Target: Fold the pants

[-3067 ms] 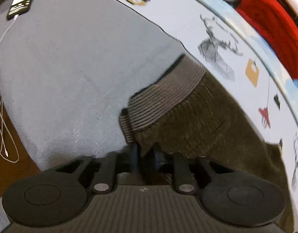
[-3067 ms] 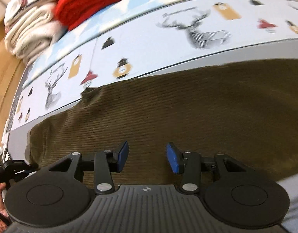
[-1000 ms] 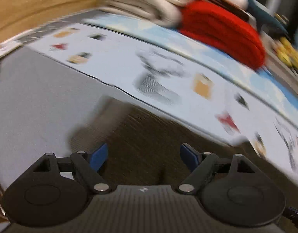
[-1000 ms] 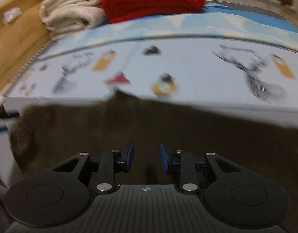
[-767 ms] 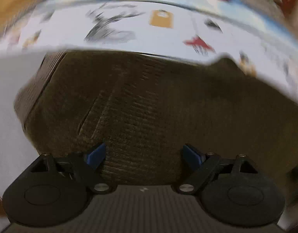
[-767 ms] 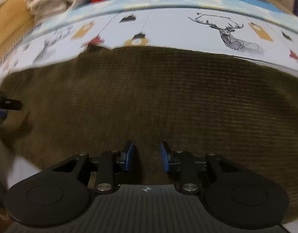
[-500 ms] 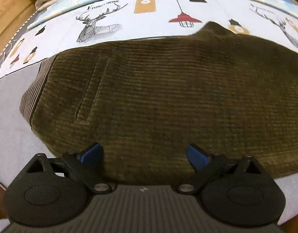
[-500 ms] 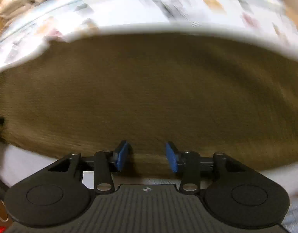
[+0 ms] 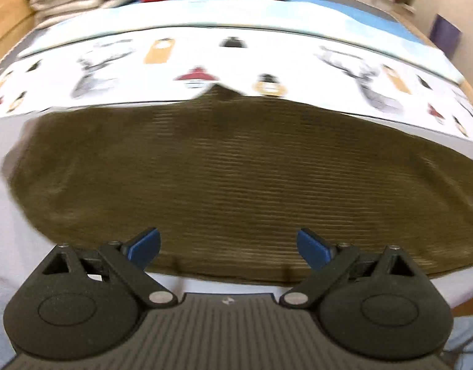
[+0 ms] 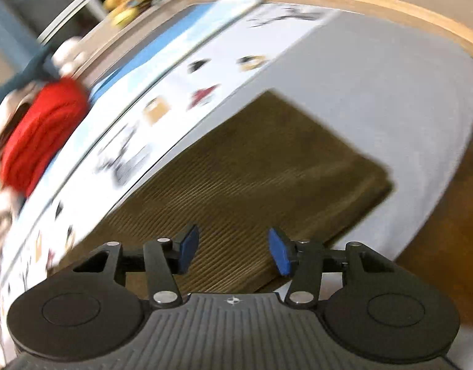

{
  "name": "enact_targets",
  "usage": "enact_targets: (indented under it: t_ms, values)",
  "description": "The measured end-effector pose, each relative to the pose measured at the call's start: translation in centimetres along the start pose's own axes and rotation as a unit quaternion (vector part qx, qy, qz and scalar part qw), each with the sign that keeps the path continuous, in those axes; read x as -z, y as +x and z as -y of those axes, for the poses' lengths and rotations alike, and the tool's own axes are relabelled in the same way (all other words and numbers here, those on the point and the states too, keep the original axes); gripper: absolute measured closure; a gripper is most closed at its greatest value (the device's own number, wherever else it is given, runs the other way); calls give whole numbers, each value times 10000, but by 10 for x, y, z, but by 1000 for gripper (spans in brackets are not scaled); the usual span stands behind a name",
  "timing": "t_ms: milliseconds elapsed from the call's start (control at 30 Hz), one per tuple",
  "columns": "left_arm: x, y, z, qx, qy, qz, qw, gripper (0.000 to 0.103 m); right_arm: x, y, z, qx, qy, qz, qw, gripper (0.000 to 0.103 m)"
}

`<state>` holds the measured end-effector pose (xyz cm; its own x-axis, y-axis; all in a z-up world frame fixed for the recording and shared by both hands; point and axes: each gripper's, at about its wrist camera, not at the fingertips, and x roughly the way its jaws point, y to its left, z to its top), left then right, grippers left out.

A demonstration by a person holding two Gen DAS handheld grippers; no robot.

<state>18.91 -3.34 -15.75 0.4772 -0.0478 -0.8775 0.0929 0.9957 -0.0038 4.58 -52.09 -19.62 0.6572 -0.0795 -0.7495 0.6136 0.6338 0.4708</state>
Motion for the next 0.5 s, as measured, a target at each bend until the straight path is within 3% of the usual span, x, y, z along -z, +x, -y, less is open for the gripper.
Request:
enact_targets:
  t_ms: [100,200,333,400,467,500]
  values:
    - [-11,2,39,112,326,30,9994,6,-17,8,28,-379,572,46,9976,60]
    - [-16,14,66,144,560,-38,9983,6,-28,29,19,-646,212,-185,9975,60]
    - [-16,35,84,34,677,-195,9975,6,-23,89,-11,-1440,99,-1351,9803,60]
    - [-14,43,84,-66,656,-257,9975,6,-22,116,-15,-1221,277,-1720,9771,62]
    - [-17,54,79,-198,618,-340,9973,6,-27,132,1,-711,699,-1701,9804,63]
    - [-19,60,75,-280,585,-378,9972,6,-33,132,16,-659,1039,-1584,9797,72]
